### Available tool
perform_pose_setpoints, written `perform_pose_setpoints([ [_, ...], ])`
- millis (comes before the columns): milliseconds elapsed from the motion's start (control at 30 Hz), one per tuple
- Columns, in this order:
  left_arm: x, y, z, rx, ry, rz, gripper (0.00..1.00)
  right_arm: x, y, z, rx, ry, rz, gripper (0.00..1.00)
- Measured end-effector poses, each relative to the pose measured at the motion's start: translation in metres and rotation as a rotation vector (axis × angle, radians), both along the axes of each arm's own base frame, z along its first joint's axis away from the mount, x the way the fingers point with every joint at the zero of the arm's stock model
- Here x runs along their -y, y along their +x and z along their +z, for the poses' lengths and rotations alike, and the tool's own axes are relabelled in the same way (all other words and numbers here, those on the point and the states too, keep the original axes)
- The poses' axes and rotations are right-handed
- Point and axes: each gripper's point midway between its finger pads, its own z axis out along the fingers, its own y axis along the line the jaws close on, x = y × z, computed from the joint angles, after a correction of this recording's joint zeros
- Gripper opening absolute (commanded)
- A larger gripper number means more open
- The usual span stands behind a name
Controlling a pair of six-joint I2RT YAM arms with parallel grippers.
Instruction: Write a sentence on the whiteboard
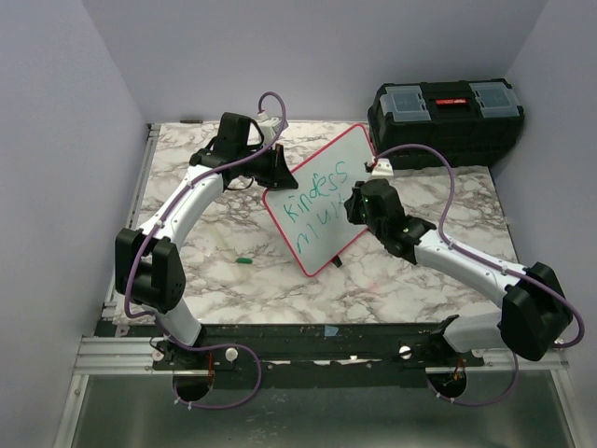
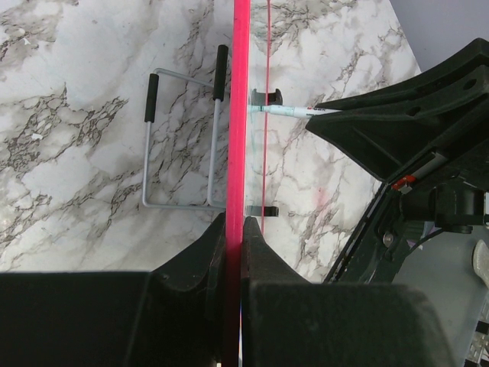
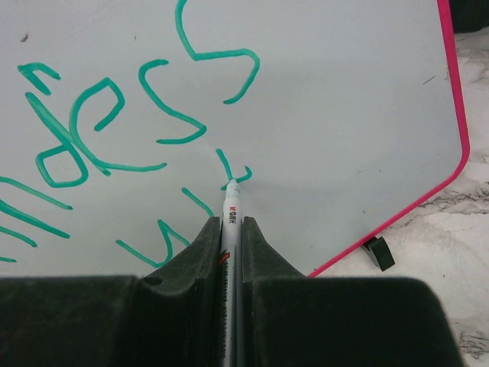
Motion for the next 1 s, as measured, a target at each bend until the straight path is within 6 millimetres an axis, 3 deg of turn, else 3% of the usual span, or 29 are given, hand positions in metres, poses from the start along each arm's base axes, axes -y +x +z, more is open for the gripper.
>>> perform_pose_setpoints([
  [733, 0.0, -0.001, 0.002, 0.005, -0.001, 0.0, 0.0, 0.009, -0.012, -0.017, -0.044, -0.02, -0.01, 0.01],
  [1000, -0.001, -0.002, 0.003, 0.007, 0.0, -0.001, 0.0, 0.009, 0.0, -0.002, -0.018, -0.043, -0.035, 0.01],
])
